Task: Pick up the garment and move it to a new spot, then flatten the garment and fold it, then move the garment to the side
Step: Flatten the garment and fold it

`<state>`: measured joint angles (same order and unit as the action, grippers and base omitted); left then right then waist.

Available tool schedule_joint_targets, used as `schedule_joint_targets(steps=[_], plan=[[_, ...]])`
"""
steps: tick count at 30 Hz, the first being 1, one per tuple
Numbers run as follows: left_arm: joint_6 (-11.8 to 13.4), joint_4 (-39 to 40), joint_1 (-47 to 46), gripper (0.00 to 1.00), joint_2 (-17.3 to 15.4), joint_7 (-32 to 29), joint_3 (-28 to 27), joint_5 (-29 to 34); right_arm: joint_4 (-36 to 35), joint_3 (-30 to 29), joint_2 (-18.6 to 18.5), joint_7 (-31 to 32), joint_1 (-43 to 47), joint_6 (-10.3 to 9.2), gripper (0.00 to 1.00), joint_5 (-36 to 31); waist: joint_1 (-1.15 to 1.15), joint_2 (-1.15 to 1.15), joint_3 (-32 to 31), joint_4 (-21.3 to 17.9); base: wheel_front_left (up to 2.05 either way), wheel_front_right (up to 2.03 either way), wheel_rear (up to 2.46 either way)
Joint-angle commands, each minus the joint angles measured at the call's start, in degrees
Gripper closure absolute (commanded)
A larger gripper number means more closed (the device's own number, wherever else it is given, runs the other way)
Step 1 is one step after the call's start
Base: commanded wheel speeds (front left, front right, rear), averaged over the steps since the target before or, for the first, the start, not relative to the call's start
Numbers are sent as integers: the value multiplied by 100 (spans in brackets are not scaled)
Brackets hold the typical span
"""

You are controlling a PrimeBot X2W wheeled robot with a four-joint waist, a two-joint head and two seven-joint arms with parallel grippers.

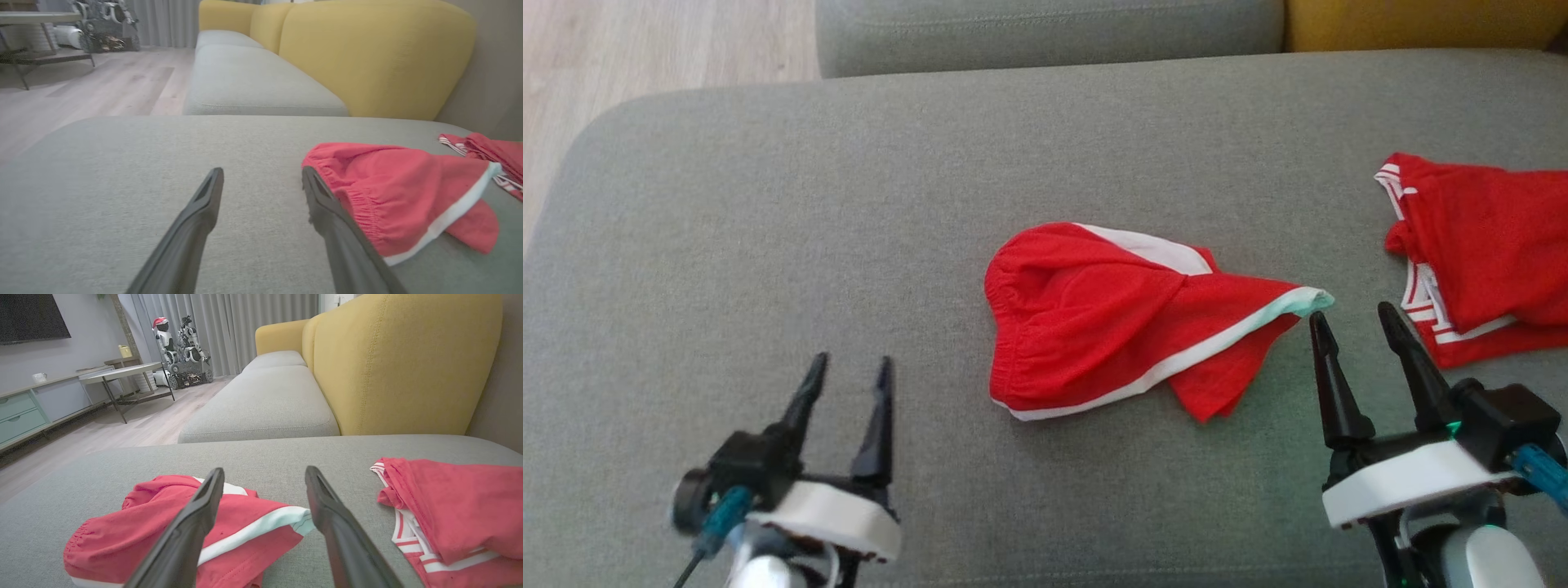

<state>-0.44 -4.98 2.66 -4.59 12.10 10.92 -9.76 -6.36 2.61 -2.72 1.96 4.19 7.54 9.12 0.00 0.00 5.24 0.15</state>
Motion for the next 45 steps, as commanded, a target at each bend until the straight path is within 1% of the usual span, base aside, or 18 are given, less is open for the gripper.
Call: schedule_joint_targets(steps=[1,5,8,12,13,16,20,21,22,23,24,25,29,35,39,45], plan=[[-111,175,-402,0,-33,-63,-65,-92,-163,126,-20,-35,-216,-5,0,49,0,0,51,16,0,0,0],[-465,-44,-692,0,17,-521,405,-341,-132,185,-18,-30,-289,-5,0,78,0,0,169,-6,0,0,0],[-617,-315,-900,0,43,-906,788,-640,-92,254,-17,-32,-362,-5,0,111,0,0,252,-66,0,0,0],[-685,-768,-1154,0,3,-1296,1154,-1061,-36,300,-17,-43,-420,-5,0,170,0,0,343,-152,0,0,0],[-685,-768,-1154,0,3,-1296,1154,-1061,-36,300,-17,-43,-420,-5,0,170,0,0,343,-152,0,0,0],[-695,-1081,-1322,0,-44,-1414,1223,-1321,4,262,-17,-41,-440,-5,0,196,0,0,403,-212,0,0,0],[-701,-1242,-1471,0,-68,-1365,1324,-1569,43,233,-17,-55,-452,-5,0,212,0,0,452,-256,0,0,0],[-701,-1224,-1493,8,-88,-1338,1368,-1619,48,226,-16,-60,-449,-5,0,215,0,0,461,-259,0,0,0],[-702,-1189,-1507,54,-118,-1310,1417,-1664,56,216,-16,-60,-445,-5,0,219,0,0,469,-260,0,0,0],[-702,-1129,-1508,93,-138,-1271,1461,-1748,65,208,-16,-56,-442,-5,0,230,0,0,479,-260,0,0,0],[-702,-1060,-1502,100,-168,-1242,1499,-1831,72,201,-16,-56,-442,-5,0,238,0,0,488,-255,0,0,0],[-703,-895,-1481,100,-249,-1207,1583,-1957,91,187,-16,-48,-442,-5,0,262,0,0,502,-239,0,0,0],[-703,-467,-1415,100,-355,-1192,1671,-2303,123,172,-16,-42,-462,-5,0,316,0,0,557,-196,0,0,0],[-674,-81,-1490,100,-391,-1259,1526,-2608,163,204,-16,-22,-556,-5,0,422,0,0,689,-211,0,0,0],[-562,-252,-1729,100,-357,-1300,1327,-2743,197,232,-16,-15,-632,-5,0,474,0,0,791,-310,0,0,0],[-435,-1053,-2298,100,-266,-1293,1038,-2918,271,263,-16,-21,-710,-5,0,563,0,0,942,-537,0,0,0]])
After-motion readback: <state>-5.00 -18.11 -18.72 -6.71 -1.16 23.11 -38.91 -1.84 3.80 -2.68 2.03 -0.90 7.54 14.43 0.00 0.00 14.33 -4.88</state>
